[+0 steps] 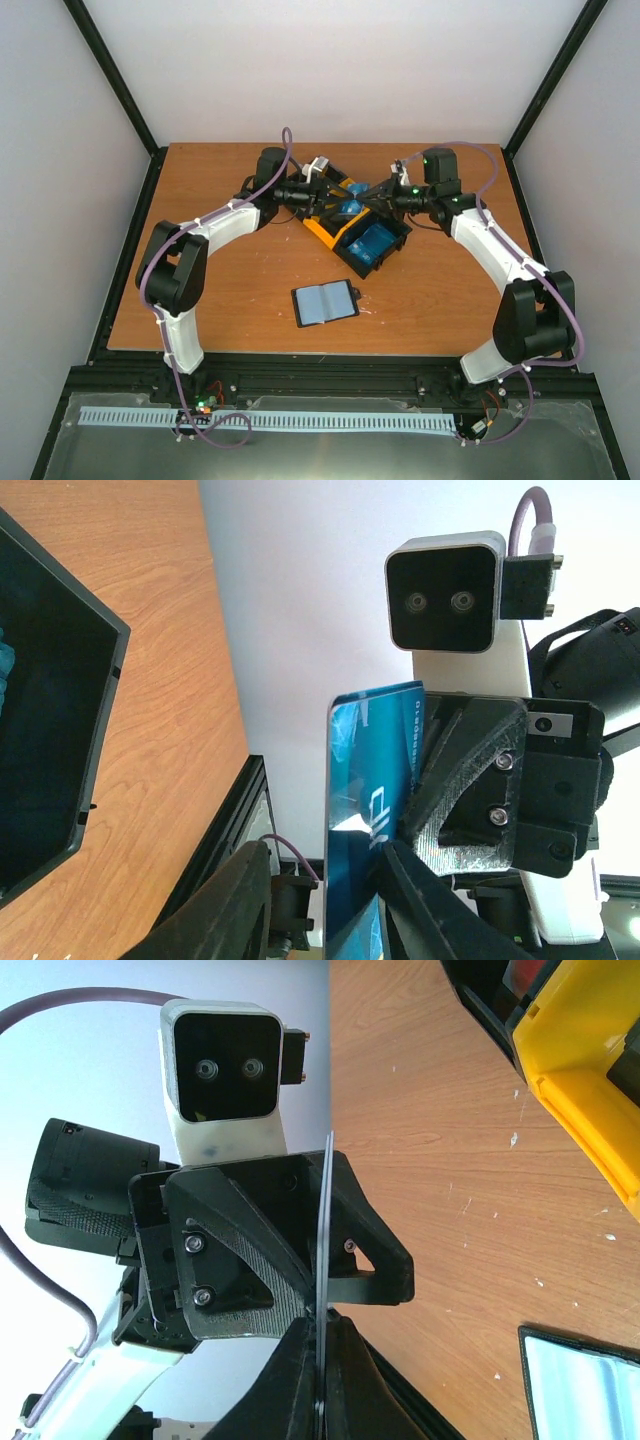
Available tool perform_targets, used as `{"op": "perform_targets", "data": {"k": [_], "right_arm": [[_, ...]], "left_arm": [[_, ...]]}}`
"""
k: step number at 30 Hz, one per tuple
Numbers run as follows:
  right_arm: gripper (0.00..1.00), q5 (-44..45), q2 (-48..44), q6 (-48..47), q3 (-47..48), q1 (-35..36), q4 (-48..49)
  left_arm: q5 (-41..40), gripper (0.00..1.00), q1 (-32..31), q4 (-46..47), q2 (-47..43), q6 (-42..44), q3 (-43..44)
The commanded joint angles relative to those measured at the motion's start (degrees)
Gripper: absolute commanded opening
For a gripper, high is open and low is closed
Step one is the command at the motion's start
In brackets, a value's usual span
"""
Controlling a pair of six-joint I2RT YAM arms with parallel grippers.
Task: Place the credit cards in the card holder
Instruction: Pick up the credit card from the storage box.
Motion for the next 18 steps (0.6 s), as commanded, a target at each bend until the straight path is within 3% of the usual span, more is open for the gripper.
{"op": "perform_targets", "data": {"k": [1,7,13,15,18], "right_arm": [[0.03,-0.8,-2.3,-0.4,-0.6,-0.4,2.2],[0.03,-1.7,-2.4,-1.5,-1.1,-0.4,4.1],[0.03,-3.2,-3.1,-0.4,-2.1,-2.1,9.2],[0.08,-3.0,-4.2,0.7,-2.8,-2.7,12.0],[0.3,-2.7,-6.6,4.2,-5.1,-4.0,18.1]], "left_arm": [[0.6,0.32,-0.4,1.4,-0.9,-0.2,-0.3],[2.1,0.28,-0.4,4.3,-1.3,-1.6,0.0],[2.6,0.03,-0.4,7.0,-2.2,-2.7,-0.4],[2.6,0.01,-0.4,7.3,-2.7,-3.2,-0.2],[3.0,0.01,-0.4,8.7,-3.8,-5.8,0.2]]}}
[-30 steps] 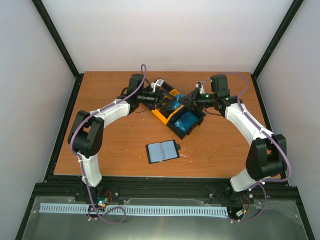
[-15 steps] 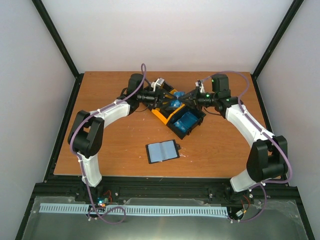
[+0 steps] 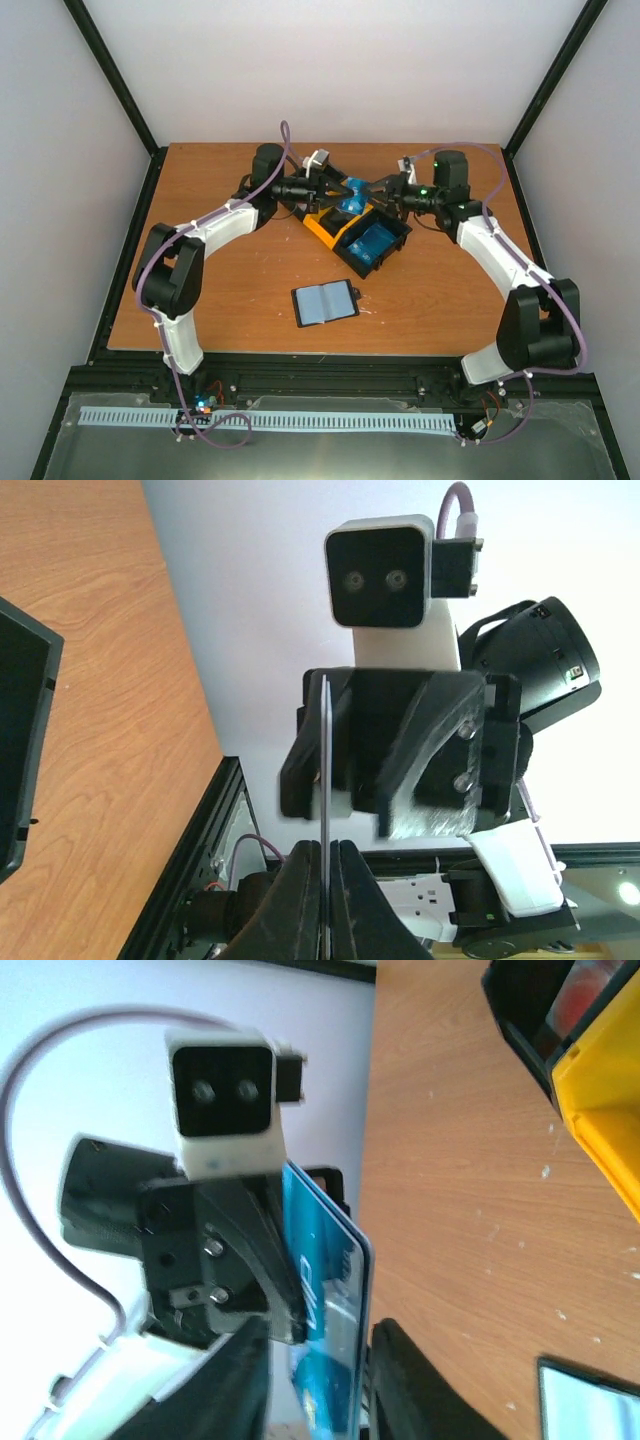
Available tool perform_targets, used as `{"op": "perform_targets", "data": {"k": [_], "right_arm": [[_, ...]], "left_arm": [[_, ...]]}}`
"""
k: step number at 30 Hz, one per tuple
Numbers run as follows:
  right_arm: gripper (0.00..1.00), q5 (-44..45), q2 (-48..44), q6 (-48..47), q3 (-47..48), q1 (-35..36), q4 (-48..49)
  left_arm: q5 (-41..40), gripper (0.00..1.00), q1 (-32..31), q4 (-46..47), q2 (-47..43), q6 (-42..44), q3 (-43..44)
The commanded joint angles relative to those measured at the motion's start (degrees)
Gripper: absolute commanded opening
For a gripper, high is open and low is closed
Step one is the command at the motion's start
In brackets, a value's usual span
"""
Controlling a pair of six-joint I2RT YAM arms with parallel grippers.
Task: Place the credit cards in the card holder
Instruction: Pick up the credit card from the storage box.
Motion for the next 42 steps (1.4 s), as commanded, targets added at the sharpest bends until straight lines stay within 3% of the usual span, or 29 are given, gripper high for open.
{"op": "perform_targets", "data": {"k": [1,4,12,19,34,42], "right_arm": [[0.34,0.0,-5.6,4.7,-2.1,-2.9,13.0],[0.4,1.0,-6.8,6.4,-2.8,-3.4,14.4],[0.4,0.1,-6.4,11.0,-3.6,-3.4,20.0],[0.23,-1.9,-5.2,10.9,-2.7,-3.3,21.5],[0.13,-3.4,-3.4,6.8,-0.8,-2.8,16.2],[0.13,-4.4,-1.0,2.9,2.7,-0.8,7.7]], "left_arm": [[1.6,0.01,-0.3,3.3,-3.1,-4.4,0.7],[1.6,0.01,-0.3,8.0,-4.5,-10.5,0.8],[-0.1,0.01,-0.3,16.5,-5.8,-21.5,0.4],[-0.6,0.01,-0.3,23.3,-5.2,-27.3,-1.0],[-1.0,0.01,-0.3,25.0,-4.8,-29.3,0.2],[-1.0,0.01,-0.3,17.2,-5.6,-21.3,2.6]]}}
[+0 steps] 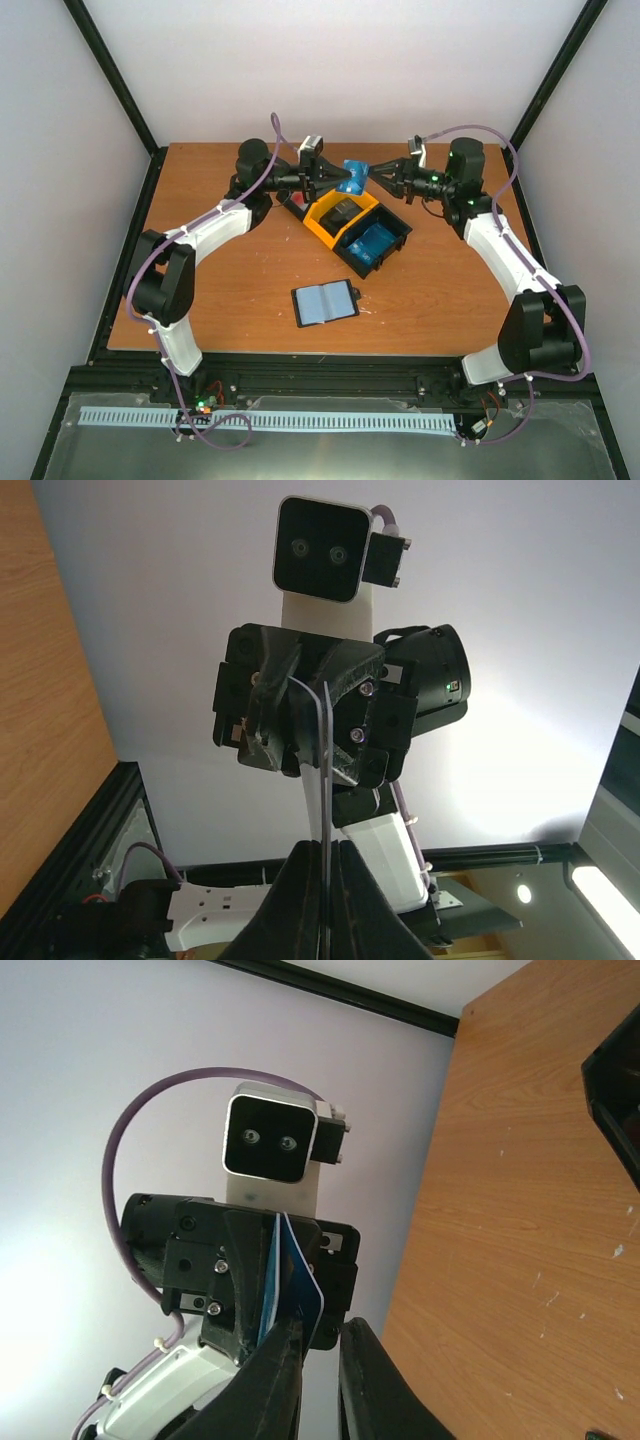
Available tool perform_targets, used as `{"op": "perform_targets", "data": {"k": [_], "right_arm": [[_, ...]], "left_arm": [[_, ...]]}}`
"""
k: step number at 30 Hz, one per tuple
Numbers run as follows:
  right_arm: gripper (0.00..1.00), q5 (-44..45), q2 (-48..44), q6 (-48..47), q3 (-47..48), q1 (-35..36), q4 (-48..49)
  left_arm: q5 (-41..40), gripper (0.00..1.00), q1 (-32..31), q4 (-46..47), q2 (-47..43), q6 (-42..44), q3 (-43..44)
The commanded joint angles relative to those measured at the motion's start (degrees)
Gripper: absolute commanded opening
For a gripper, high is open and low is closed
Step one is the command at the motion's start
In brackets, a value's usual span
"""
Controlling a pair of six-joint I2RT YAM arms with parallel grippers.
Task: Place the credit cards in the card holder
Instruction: Pick up the credit card from the storage box.
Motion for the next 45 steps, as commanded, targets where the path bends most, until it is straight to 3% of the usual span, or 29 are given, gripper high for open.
{"op": "perform_targets", "data": {"k": [1,11,15,17,26,41,45], "right_arm": [[0.13,-2.0,1.5,-1.6,0.8,2.0,-3.9],[0.16,-5.6,2.7,6.9,0.6,5.8,7.3],[0.11,-6.0,2.6,11.5,-0.1,6.1,13.2],[0.04,-5.2,2.2,12.2,0.0,6.1,13.9],[0.03,-0.3,-0.3,20.0,-2.7,1.7,21.0],[0.03,0.8,-1.0,22.0,-1.7,-1.2,16.4],[0.03,1.4,-1.3,18.9,-1.0,-2.7,12.7]], "left_arm": [[-0.3,0.01,-0.6,-2.4,-1.4,5.9,3.9],[-0.4,0.01,-0.6,-9.8,-1.7,12.6,5.8],[-0.6,0.01,-0.6,-12.6,-1.8,15.0,6.4],[-1.0,0.01,-0.6,-14.9,-2.0,16.5,6.7],[-1.8,0.09,0.8,-18.6,-4.4,18.6,3.8],[-1.6,0.09,1.7,-18.1,-4.9,17.9,1.3],[-1.8,0.04,2.1,-18.0,-5.3,18.2,0.6]]}}
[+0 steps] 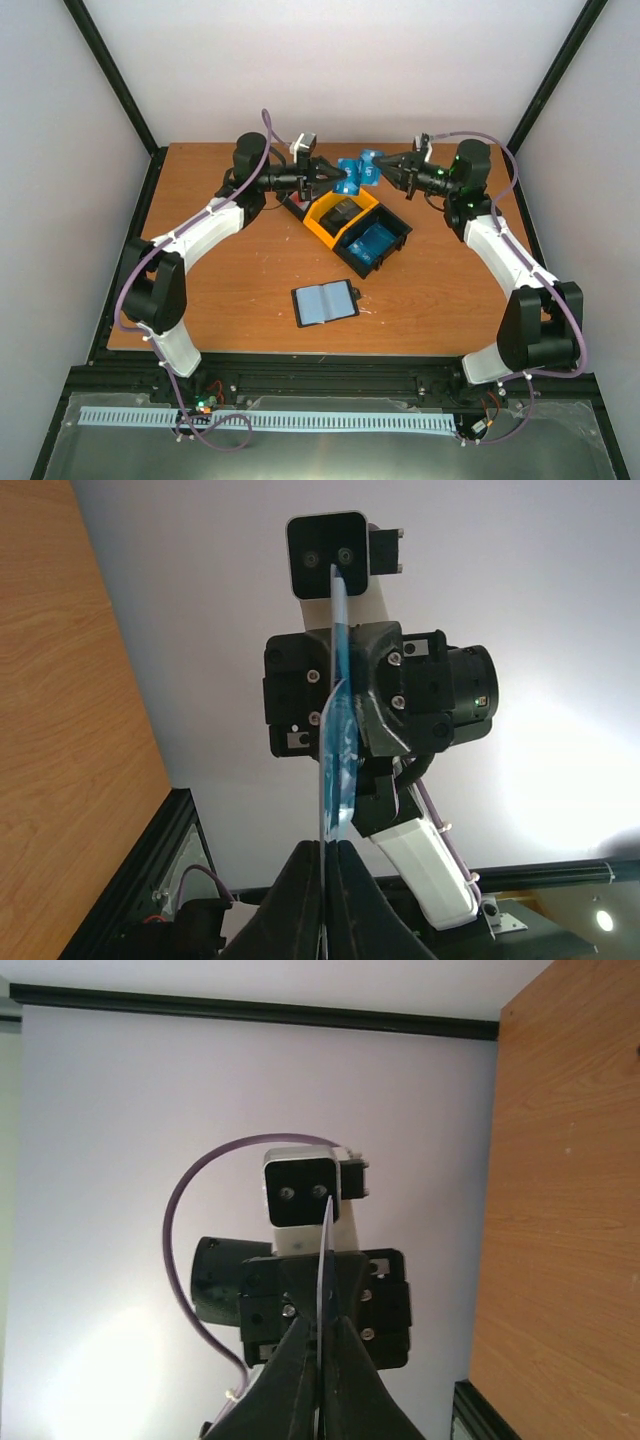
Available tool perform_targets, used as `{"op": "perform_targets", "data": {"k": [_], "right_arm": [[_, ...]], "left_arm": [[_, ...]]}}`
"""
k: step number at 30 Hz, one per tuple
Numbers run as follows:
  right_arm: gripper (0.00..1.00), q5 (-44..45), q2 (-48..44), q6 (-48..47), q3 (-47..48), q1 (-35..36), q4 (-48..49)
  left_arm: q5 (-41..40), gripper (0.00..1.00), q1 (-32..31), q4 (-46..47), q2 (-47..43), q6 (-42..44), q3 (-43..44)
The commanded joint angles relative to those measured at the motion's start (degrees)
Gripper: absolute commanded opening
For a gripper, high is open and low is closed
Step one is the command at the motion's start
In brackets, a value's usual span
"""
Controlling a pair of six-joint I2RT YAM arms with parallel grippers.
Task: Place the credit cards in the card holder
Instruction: Pick up the credit card from the storage box.
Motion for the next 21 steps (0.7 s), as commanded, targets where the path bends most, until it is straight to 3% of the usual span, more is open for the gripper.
{"op": "perform_targets", "data": {"k": [1,6,10,12,16,21], "right_arm": [[0.03,1.4,-2.4,-4.9,1.9,-1.8,-4.1],[0.03,3.0,-3.5,-21.2,5.4,-3.0,-21.4],[0.03,5.2,-5.1,-34.2,4.9,-3.0,-34.3],[0.03,6.0,-6.3,-38.1,3.0,-2.7,-37.8],[0.03,8.6,-8.7,-46.5,-0.4,-0.2,-45.6],[0.03,14.4,-11.1,-54.5,-4.2,8.2,-54.0]], "left_arm": [[0.4,0.02,0.8,-1.4,-1.8,1.5,-1.0],[-2.6,0.01,2.4,-9.8,-5.4,9.5,-4.0],[-13.2,0.01,2.5,-29.8,-9.9,24.8,-5.6],[-19.3,0.01,2.1,-35.4,-13.4,28.4,-9.0],[-25.8,0.01,0.5,-32.6,-20.1,26.0,-21.1],[-33.3,0.01,-2.9,-24.6,-26.3,19.6,-34.5]]}}
